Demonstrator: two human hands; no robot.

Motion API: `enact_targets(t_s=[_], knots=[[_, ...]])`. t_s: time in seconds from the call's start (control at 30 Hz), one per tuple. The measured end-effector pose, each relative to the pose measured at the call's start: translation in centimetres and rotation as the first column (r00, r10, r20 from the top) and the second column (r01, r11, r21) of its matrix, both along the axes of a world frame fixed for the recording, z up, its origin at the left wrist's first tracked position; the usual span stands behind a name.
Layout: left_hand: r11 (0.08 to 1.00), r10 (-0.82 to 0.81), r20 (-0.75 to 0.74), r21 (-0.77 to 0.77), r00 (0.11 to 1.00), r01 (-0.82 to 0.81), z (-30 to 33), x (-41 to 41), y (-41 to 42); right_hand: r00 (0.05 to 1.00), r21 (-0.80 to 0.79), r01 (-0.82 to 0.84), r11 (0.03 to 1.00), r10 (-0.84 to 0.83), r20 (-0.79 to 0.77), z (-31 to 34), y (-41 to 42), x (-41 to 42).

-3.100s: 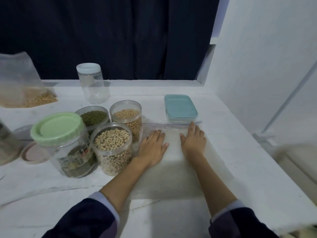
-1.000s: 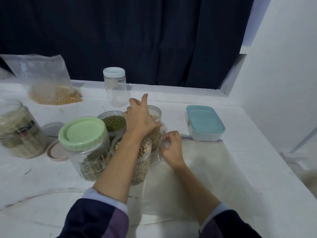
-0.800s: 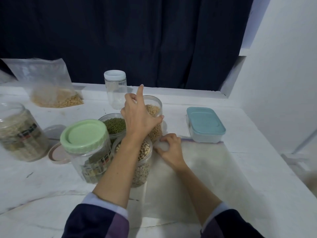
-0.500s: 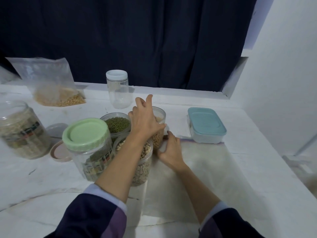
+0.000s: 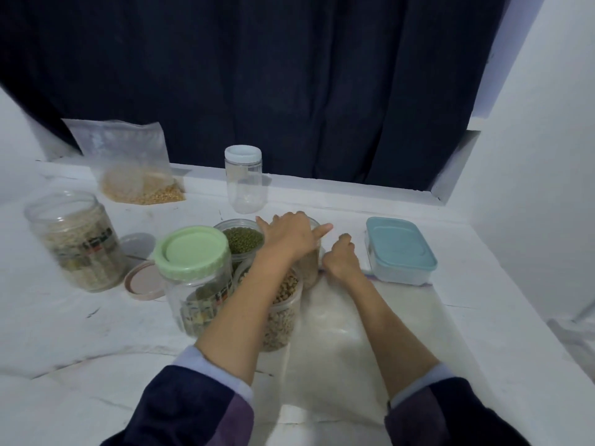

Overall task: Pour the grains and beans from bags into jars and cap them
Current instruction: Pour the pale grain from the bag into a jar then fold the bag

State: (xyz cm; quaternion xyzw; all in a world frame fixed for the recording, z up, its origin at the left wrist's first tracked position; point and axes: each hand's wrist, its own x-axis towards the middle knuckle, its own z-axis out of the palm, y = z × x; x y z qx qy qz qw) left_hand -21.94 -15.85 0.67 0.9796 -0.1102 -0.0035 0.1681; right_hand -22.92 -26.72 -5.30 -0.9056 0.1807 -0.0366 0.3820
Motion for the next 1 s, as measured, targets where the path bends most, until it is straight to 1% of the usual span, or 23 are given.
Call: enact_targets(t_s=[0.13,0.27,0.37,0.47,0.57,0.63,0.73,0.83,0.93,1.0], knots=[[0.985,0.016,0.163,-0.174,0.987,0.013,3.3,-1.0,2.3,0.979,-0.001,0.072,0.997,-0.070,0.190,6.3,2.4,0.7],[0.947,0.059,0.291,-0.319,0.955,0.039,6.4,-1.0,6.3,0.939,-0.051,-0.003,0.999,0.020,0.342,12.0,7.0,1.2],[0.904,0.113,0.342,-0.426,0.933,0.046,7.8,-0.3,10.7,0.926,-0.100,-0.052,0.994,0.086,0.368,14.4,11.3,2.2],[0.861,0.178,0.369,-0.508,0.912,0.038,8.5,0.7,16.4,0.928,-0.138,-0.115,0.984,0.156,0.338,15.5,16.6,3.7],[0.850,0.221,0.368,-0.527,0.903,0.007,8.6,1.7,22.5,0.940,-0.235,-0.179,0.955,0.237,0.247,15.8,21.8,5.0],[0.849,0.241,0.360,-0.527,0.901,-0.017,8.7,2.6,26.5,0.948,-0.345,-0.252,0.904,0.302,0.099,15.7,24.8,5.7],[0.837,0.280,0.337,-0.545,0.899,-0.057,8.1,4.6,31.8,0.907,-0.468,-0.420,0.778,0.382,-0.179,15.2,28.6,6.5],[0.826,0.278,0.294,-0.559,0.915,-0.071,6.6,6.4,35.5,0.856,-0.534,-0.515,0.671,0.371,-0.360,14.1,30.8,7.2],[0.819,0.233,0.241,-0.571,0.942,-0.056,4.6,8.0,37.8,0.816,-0.538,-0.561,0.630,0.310,-0.488,12.4,32.0,7.9],[0.794,0.181,0.188,-0.608,0.965,-0.031,3.3,8.7,38.4,0.769,-0.520,-0.608,0.600,0.281,-0.574,11.2,32.6,8.0]])
